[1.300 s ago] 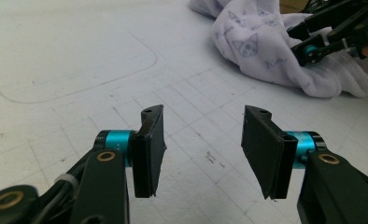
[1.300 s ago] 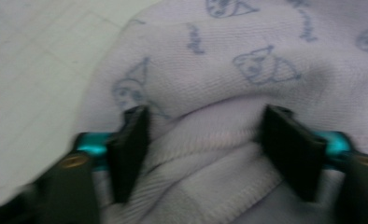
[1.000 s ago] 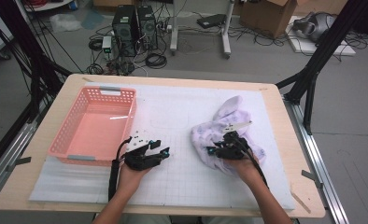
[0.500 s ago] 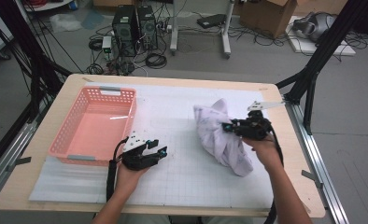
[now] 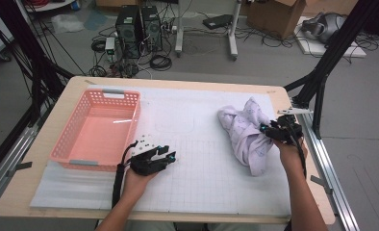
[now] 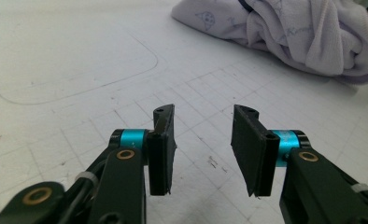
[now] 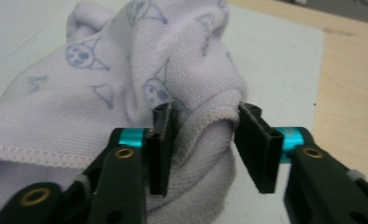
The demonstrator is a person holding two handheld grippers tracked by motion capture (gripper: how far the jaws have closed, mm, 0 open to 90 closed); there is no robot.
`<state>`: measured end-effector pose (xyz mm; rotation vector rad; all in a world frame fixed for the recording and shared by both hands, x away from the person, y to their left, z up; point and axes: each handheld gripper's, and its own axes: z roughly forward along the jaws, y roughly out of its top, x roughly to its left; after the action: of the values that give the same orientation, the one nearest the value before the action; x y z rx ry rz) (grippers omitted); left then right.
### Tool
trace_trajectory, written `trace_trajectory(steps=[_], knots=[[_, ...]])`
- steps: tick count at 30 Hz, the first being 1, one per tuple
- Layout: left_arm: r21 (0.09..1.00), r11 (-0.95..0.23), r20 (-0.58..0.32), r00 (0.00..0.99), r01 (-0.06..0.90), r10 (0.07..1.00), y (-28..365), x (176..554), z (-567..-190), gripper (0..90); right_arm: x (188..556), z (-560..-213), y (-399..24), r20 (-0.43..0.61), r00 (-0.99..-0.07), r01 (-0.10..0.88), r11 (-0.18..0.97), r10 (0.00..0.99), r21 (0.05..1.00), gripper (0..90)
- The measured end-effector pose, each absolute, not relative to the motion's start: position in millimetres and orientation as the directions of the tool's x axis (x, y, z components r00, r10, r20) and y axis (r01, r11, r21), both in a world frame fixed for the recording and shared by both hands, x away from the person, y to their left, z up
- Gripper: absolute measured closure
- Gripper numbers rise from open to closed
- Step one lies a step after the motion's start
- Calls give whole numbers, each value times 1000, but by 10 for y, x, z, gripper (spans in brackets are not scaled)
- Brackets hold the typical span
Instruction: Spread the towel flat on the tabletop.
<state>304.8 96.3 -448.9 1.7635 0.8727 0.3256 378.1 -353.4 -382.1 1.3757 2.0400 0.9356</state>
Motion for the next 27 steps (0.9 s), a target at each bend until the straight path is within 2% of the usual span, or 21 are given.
trace_trajectory(steps=[2,7,10,14,21,22,25,27], knots=[[907,-139,-196,694,396,693,937,3059,-4487,621,3706,-3761,-3536,-57,-331,563,246,942,789,502],[903,-145,-208,707,404,676,830,3119,-4462,632,3500,-3608,-3553,-59,-342,499,234,938,834,496],[901,-143,-214,708,409,673,770,3145,-4454,617,3387,-3567,-3475,-31,-407,474,239,913,848,482],[898,-156,-210,710,413,672,766,3139,-4449,598,3341,-3569,-3247,-57,-474,457,302,878,837,435],[899,-161,-197,704,407,682,872,3128,-4420,588,3483,-3675,-2758,-84,-578,439,396,812,807,454],[898,-161,-198,703,410,683,888,3125,-4422,587,3526,-3714,-2712,-100,-574,447,413,813,794,458],[897,-158,-200,699,412,686,931,3114,-4425,584,3665,-3871,-2666,-264,-490,496,515,831,699,471],[896,-161,-199,700,413,686,947,3110,-4422,583,3752,-3963,-2749,-279,-452,566,514,847,644,587]])
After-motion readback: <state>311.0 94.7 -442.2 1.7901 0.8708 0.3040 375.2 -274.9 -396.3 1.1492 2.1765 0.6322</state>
